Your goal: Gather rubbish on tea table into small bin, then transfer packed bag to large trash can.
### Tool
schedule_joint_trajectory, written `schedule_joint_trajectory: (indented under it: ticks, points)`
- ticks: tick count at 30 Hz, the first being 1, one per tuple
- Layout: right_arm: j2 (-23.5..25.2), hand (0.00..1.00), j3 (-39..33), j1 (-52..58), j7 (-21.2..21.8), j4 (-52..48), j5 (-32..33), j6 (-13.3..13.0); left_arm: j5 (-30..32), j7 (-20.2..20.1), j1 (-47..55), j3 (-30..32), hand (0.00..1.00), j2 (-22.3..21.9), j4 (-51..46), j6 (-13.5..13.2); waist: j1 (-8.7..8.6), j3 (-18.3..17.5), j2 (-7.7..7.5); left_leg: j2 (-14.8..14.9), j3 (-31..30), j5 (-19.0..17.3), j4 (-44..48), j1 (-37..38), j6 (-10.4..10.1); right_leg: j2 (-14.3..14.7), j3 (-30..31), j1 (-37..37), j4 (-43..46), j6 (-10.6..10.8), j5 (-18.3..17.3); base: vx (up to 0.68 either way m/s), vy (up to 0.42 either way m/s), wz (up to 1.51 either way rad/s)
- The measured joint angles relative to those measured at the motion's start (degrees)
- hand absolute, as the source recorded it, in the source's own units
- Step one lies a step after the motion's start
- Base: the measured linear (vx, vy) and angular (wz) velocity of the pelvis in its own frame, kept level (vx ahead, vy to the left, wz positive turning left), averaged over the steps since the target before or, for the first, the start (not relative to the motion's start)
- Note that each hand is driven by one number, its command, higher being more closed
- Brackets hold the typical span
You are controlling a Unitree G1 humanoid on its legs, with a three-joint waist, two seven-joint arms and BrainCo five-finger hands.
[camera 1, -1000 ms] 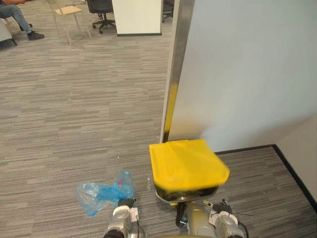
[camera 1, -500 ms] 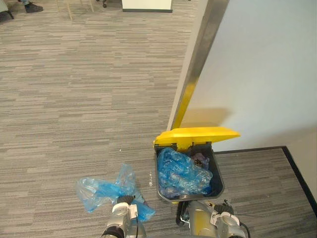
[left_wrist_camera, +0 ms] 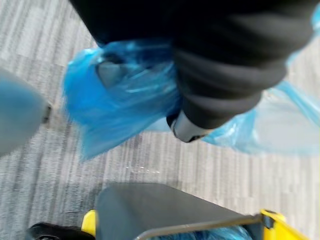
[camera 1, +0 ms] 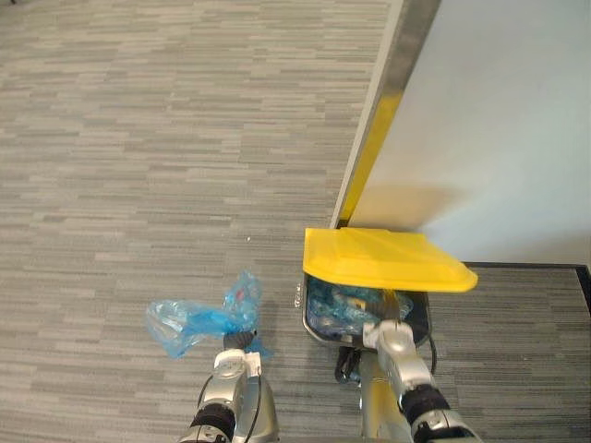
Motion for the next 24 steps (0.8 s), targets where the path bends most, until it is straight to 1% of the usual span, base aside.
schedule_joint_trajectory:
  ticks: [1,2,4,5,7,8,10,11,13,14,17,19,21,24]
  points:
    - [-1.26,0.00,0.57,-2.40,-0.11,-0.71,-0.05,0.01,-0.76,0.00,-0.03,-0.99,1.00,-0.04,-1.05,0.00,0.53,0.11,-0.20,-0.05,0.00,-0.13,-0.10,-1.61,0.00,0.00,0.10,-1.25,-0.61,0.27,0.93,-0.13,-0.003,0.13]
    - [-1.78,0.00,1.00,-3.39,-0.14,-1.34,-0.06,0.04,-0.85,0.00,-0.14,-1.42,1.00,-0.04,-1.59,-0.01,0.68,0.42,-0.26,-0.08,0.02,-0.31,-0.30,-2.06,0.01,0.00,0.16,-1.60,-0.91,0.24,1.43,-0.11,0.004,0.12]
    - [-3.63,0.00,2.07,-7.65,-0.09,-2.09,-0.06,0.08,-1.61,-0.01,-0.28,-1.89,1.00,0.02,-3.57,-0.15,1.25,1.60,-0.72,-0.11,0.01,-1.25,-0.86,-3.25,-0.82,0.01,0.30,-2.75,-1.44,0.26,3.09,-0.10,0.012,0.03]
    - [-4.55,0.00,2.10,-10.18,-0.11,-2.09,-0.05,0.21,-2.57,-0.01,-0.59,-2.08,1.00,0.12,-4.21,-0.22,2.02,2.23,-1.04,-0.31,0.01,-1.20,-0.43,-3.88,-0.94,-0.04,0.51,-3.12,-1.60,0.27,3.68,-0.07,0.008,-0.02]
    - [-5.87,0.00,2.08,-13.31,-0.16,-2.01,-0.02,1.10,-3.95,0.03,-0.56,-2.60,1.00,0.37,-5.49,-0.31,2.09,2.78,-1.41,-0.38,-0.40,-1.24,0.09,-4.57,-1.34,-0.19,0.37,-3.25,-1.64,0.16,3.91,-0.05,-0.003,0.07]
    - [-6.90,0.00,2.02,-15.02,-0.20,-2.01,-0.03,1.64,-5.07,0.13,-0.56,-3.46,1.00,0.74,-6.60,-0.44,2.15,2.97,-1.66,-0.46,-0.85,-1.37,0.29,-5.09,-2.02,-0.19,0.31,-3.63,-1.56,0.06,3.98,-0.04,-0.008,0.09]
    - [-9.19,0.00,1.91,-17.93,-0.32,-2.04,-0.09,1.70,-5.82,0.20,-1.07,-3.96,1.00,1.33,-8.81,-0.67,2.13,3.16,-2.01,-0.67,-1.53,-1.10,0.63,-6.84,-2.56,-0.21,0.28,-4.98,-1.55,0.00,4.12,-0.02,-0.020,0.09]
    - [-10.94,0.00,1.65,-20.12,-0.51,-2.00,-0.08,2.16,-6.40,0.32,-1.79,-4.30,1.00,1.47,-9.93,-1.09,2.14,3.40,-2.13,-0.74,-1.85,-0.82,0.87,-7.96,-3.11,-0.22,0.16,-5.90,-1.46,-0.28,4.33,0.00,-0.026,0.09]
    - [-12.57,0.00,1.34,-22.32,-0.67,-1.97,-0.09,2.68,-6.83,0.38,-2.67,-4.55,1.00,1.56,-10.93,-1.61,2.03,3.97,-2.14,-0.76,-2.37,-0.42,1.12,-8.53,-3.89,-0.23,-0.09,-6.26,-1.05,-0.80,4.66,0.03,-0.025,0.08]
    - [-13.70,0.00,1.10,-23.63,-0.88,-1.87,-0.07,3.26,-7.45,0.95,-3.32,-5.72,1.00,1.79,-11.93,-1.66,1.99,4.38,-2.23,-0.76,-2.77,-0.18,1.13,-8.56,-4.36,-0.28,-0.17,-6.32,-0.56,-0.80,4.64,0.04,-0.026,0.07]
    - [-14.88,0.00,-0.36,-26.09,-0.86,-1.52,-0.06,4.05,-7.63,1.05,-4.10,-7.93,1.00,2.16,-14.40,-2.12,1.85,4.41,-2.27,-0.74,-2.84,-0.09,1.14,-8.91,-4.52,-0.28,-0.18,-6.64,-0.48,-0.81,4.64,0.01,-0.007,0.01]
    - [-15.44,0.00,-0.95,-28.50,-0.86,0.42,-0.02,4.37,-8.59,1.12,-4.72,-9.63,1.00,2.35,-17.76,-2.47,1.60,4.52,-2.37,-0.74,-2.88,-0.09,1.34,-9.43,-4.52,-0.29,-0.22,-6.95,-0.58,-0.89,4.69,0.00,0.000,0.00]
    - [-15.76,0.00,-0.97,-30.54,-0.87,2.82,0.16,4.94,-9.58,1.15,-4.98,-12.15,1.00,2.68,-21.30,-2.77,1.63,4.61,-2.52,-0.74,-2.92,-0.09,1.35,-9.46,-4.53,-0.29,-0.23,-6.94,-0.63,-0.89,4.69,0.00,0.000,0.00]
    - [-15.80,0.00,-1.65,-32.13,-0.85,3.34,1.75,5.83,-11.05,0.79,-4.91,-15.89,1.00,2.80,-25.87,-2.85,1.63,4.68,-2.65,-0.76,-2.95,-0.06,1.35,-9.69,-4.57,-0.23,-0.29,-6.94,-1.14,-0.83,4.68,0.00,0.000,0.00]
